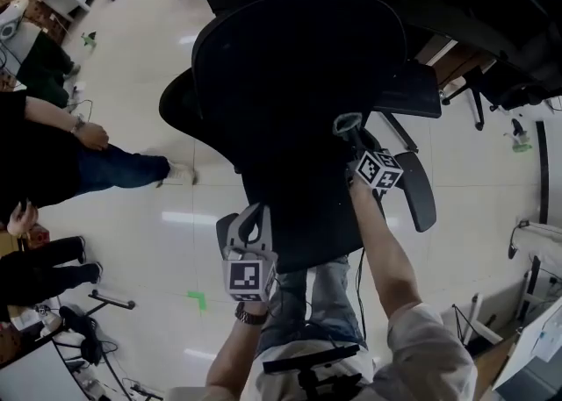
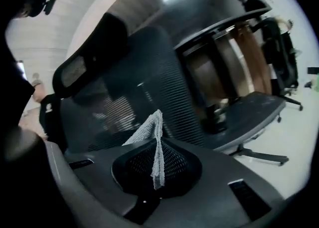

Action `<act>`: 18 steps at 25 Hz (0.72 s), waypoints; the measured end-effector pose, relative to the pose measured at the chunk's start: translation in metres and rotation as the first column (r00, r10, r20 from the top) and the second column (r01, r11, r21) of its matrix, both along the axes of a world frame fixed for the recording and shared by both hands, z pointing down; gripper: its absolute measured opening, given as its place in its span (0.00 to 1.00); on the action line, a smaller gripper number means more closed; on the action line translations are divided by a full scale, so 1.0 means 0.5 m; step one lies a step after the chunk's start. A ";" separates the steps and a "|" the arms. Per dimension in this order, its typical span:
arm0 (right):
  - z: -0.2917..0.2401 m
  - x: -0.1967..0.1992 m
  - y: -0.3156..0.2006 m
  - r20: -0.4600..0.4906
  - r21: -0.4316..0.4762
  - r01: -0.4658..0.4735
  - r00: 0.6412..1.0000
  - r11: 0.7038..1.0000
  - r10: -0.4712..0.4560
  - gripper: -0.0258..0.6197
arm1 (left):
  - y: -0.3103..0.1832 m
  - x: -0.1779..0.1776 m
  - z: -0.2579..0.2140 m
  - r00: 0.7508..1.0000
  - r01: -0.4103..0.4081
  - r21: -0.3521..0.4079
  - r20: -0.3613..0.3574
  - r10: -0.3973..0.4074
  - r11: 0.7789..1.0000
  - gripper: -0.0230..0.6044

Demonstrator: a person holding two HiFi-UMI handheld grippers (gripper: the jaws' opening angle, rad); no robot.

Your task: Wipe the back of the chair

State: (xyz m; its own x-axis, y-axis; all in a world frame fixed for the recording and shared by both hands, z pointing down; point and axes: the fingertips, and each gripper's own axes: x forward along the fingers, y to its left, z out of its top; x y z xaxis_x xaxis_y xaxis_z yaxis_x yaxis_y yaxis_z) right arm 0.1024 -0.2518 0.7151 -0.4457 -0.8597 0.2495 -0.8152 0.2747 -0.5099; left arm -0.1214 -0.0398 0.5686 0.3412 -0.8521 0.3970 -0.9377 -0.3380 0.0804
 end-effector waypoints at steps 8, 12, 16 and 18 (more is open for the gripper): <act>0.106 -0.160 0.052 -0.078 -0.003 0.218 0.973 0.976 -0.218 0.07 | 0.021 -0.004 0.121 1.000 0.023 -0.064 -0.015 -0.024 0.998 0.05; 0.147 -0.425 0.159 -0.054 0.010 0.508 0.860 0.861 -0.507 0.08 | 0.012 -0.008 0.151 0.999 0.042 -0.069 -0.003 -0.042 0.997 0.05; 0.188 -0.495 0.212 -0.006 -0.005 0.579 0.815 0.815 -0.579 0.08 | 0.007 -0.010 0.169 0.997 0.072 -0.069 -0.007 -0.073 0.995 0.05; 0.220 -0.434 0.185 0.024 -0.036 0.502 0.865 0.864 -0.502 0.08 | 0.012 -0.012 0.177 0.996 0.089 -0.065 -0.007 -0.089 0.994 0.05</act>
